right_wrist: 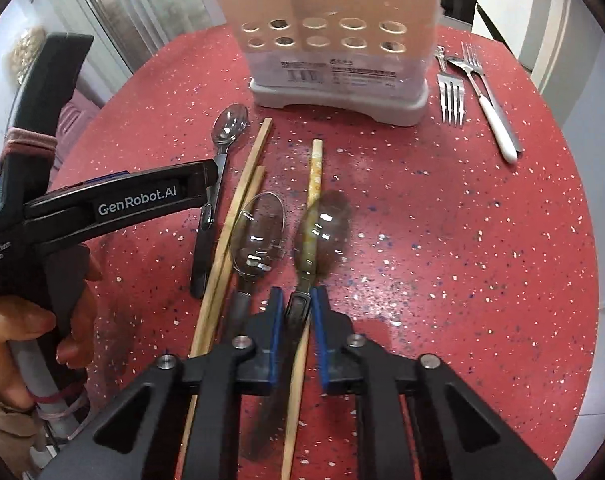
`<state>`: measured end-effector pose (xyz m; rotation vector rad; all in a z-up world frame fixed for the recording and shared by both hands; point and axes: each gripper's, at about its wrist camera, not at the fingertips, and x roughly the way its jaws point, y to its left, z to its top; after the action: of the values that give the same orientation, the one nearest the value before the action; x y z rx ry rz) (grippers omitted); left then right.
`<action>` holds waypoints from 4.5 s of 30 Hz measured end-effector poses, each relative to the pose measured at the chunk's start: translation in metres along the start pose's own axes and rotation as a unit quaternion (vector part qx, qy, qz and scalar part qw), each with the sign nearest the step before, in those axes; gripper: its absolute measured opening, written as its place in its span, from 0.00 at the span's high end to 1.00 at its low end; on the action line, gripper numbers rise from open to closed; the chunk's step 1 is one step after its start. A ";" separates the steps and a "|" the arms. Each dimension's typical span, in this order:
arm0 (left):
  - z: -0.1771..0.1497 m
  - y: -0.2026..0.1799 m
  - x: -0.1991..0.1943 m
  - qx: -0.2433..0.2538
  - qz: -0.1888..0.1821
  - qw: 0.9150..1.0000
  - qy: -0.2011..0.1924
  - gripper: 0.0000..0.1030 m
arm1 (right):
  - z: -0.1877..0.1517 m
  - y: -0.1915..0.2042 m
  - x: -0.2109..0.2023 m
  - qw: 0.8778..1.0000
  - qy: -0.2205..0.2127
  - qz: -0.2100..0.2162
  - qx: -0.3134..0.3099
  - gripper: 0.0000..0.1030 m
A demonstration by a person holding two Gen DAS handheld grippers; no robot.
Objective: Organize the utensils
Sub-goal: 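Grasp a dark spoon with the right tool while the left approaches another dark spoon, then close the left tool on the dark spoon handle while the right holds its spoon, then lift both dark spoons and carry them over the beige caddy with both tools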
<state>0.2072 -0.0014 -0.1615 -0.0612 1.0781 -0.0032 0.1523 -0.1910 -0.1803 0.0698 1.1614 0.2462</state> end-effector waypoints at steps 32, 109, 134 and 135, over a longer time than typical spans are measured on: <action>0.018 -0.054 0.000 0.089 -0.024 0.995 0.029 0.40 | 0.023 -0.045 0.003 0.993 0.029 0.096 0.058 0.74; 0.075 0.002 -0.175 -0.025 -0.159 0.962 -0.222 0.66 | 0.118 -0.035 -0.137 0.955 -0.263 0.127 0.038 0.88; 0.150 -0.046 -0.090 -0.024 -0.174 0.943 -0.282 0.66 | 0.200 -0.054 -0.076 0.936 -0.345 0.074 -0.017 0.88; 0.147 -0.049 -0.089 -0.021 -0.171 0.944 -0.281 0.66 | 0.199 -0.055 -0.072 0.936 -0.343 0.071 -0.021 0.88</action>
<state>0.2957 -0.0401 -0.0114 -0.2721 0.4854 -0.2615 0.3156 -0.2463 -0.0456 0.1860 0.4537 0.3408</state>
